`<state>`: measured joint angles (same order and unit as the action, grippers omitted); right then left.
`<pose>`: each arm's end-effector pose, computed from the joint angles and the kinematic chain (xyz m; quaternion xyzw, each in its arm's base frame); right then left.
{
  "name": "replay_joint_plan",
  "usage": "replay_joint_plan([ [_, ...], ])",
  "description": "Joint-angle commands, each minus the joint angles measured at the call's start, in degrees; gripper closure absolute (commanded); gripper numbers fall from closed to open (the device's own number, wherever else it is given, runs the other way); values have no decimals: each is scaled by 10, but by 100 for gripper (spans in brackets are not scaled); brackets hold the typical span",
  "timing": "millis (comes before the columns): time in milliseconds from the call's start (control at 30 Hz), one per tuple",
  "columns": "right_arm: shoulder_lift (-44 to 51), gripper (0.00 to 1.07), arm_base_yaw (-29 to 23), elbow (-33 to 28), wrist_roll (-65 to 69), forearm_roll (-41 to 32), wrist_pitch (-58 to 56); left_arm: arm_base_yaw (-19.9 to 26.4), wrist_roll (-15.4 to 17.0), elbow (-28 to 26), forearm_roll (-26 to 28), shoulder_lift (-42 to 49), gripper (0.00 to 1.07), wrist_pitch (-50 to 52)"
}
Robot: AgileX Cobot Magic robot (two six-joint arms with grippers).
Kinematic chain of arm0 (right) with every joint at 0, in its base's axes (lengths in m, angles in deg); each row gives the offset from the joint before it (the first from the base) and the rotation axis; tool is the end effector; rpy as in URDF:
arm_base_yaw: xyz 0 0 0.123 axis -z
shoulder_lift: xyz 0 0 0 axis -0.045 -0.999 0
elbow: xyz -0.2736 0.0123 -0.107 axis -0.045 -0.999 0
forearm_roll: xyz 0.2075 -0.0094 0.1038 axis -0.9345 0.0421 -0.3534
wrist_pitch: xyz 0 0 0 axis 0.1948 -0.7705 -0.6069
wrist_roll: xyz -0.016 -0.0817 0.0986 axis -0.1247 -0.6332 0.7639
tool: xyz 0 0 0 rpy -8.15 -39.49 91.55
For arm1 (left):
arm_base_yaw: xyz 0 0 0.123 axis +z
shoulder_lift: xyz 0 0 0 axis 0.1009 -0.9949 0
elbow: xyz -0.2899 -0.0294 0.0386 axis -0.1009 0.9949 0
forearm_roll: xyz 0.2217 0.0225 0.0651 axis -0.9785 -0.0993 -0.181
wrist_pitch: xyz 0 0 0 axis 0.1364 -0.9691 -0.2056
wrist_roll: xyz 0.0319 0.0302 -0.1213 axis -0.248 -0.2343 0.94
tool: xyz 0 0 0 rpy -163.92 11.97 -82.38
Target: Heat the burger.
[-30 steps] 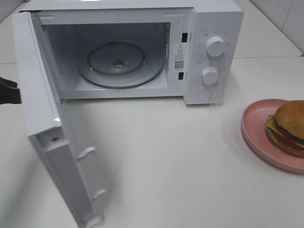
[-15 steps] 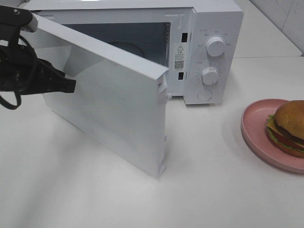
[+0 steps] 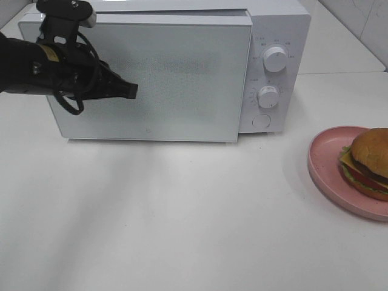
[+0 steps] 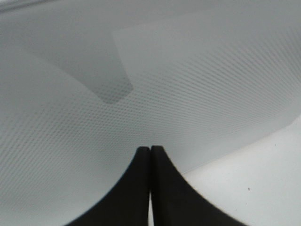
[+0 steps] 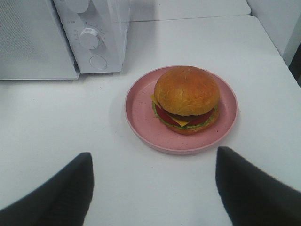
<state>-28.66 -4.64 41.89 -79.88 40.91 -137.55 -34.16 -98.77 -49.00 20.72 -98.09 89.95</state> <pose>0.0047 -0.0008 0.2565 -0.0150 0.8385 0.0058 0.5446 0.3371 -0.1800 0.2094 0.2165 0.8529 -0.1081 0.4626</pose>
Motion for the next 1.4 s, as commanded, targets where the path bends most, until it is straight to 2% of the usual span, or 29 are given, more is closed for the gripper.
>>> replay_joint_plan([
  [33,14,39,2,-2,-3,2,6,-18,3,-45,-2,-36,106,20],
  [333,14,39,2,-2,-3,2,6,-41,5,-129,-2,-111,106,19],
  [400,14,39,2,-2,-3,2,6,-52,5,-170,-2,-136,106,16],
  [533,14,39,2,-2,-3,2,6,-61,4,-209,-2,-162,106,4],
  [567,14,39,2,-2,-3,2,6,-67,4,-238,-2,-178,106,-4],
  [600,14,39,2,-2,-3,2,6,-67,4,-238,-2,-178,106,-4],
  [633,14,39,2,-2,-3,2,6,-70,4,-265,-2,-192,106,-11],
  [933,14,39,2,-2,-3,2,6,-88,2,-343,-3,-214,106,-62],
  [1100,14,39,2,-2,-3,2,6,-104,1,-383,-24,-203,106,-164],
  [1233,14,40,2,-2,0,2,6,-120,1,-404,-87,-173,106,-293],
  [1367,14,40,2,-2,0,2,6,-121,1,-405,-91,-147,106,-359],
  [1400,14,40,2,-2,0,2,6,-121,2,-405,-91,-128,106,-424],
])
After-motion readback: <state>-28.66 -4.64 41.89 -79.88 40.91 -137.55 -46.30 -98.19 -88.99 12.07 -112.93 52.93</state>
